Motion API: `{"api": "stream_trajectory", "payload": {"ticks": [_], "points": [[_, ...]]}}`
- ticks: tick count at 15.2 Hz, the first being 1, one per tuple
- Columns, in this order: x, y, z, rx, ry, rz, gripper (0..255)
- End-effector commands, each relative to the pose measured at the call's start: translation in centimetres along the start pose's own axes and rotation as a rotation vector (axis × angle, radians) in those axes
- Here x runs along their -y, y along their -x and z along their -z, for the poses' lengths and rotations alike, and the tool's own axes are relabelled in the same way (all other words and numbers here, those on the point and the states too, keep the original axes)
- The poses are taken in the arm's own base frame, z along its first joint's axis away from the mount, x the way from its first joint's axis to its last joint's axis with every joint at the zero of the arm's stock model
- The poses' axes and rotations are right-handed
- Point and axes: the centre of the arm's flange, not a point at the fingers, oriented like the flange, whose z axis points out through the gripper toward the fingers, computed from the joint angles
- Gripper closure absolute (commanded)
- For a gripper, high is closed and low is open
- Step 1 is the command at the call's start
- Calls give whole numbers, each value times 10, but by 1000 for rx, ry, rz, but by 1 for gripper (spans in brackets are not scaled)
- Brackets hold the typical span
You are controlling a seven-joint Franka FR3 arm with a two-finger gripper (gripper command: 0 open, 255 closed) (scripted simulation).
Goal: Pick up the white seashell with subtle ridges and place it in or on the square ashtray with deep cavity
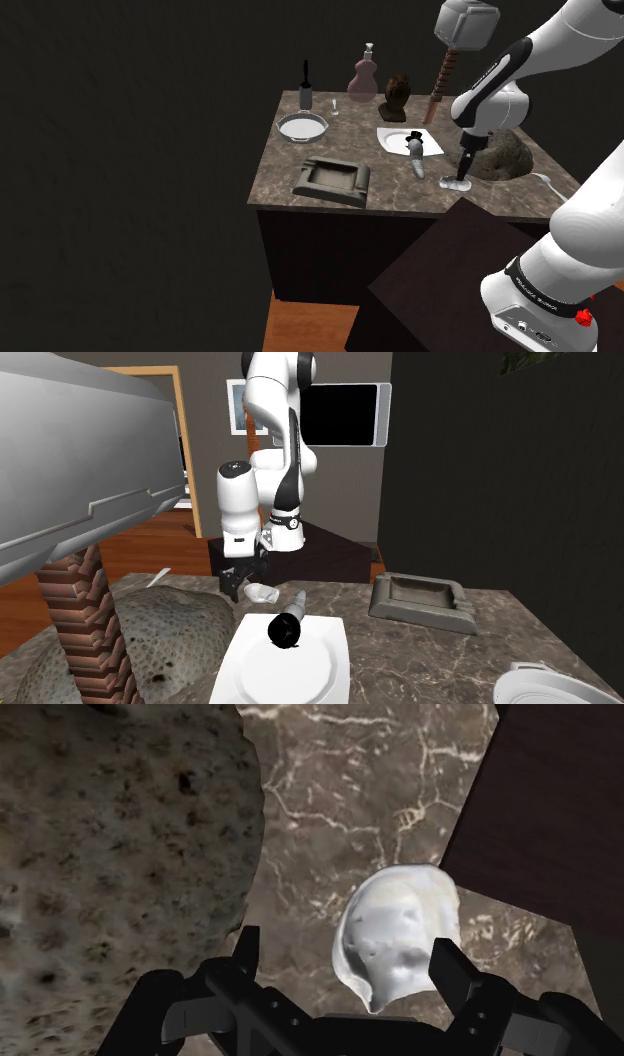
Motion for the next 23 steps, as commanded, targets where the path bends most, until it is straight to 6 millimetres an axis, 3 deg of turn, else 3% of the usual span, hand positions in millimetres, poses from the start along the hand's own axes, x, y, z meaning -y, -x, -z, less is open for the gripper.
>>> {"api": "stream_trajectory", "payload": {"ticks": [1,8,9,18,23], "points": [[1,0,-9,0,0,0,0],[1,0,-8,0,0,0,0],[1,0,-8,0,0,0,255],[1,0,-9,0,0,0,255],[4,3,18,0,0,0,255]]}}
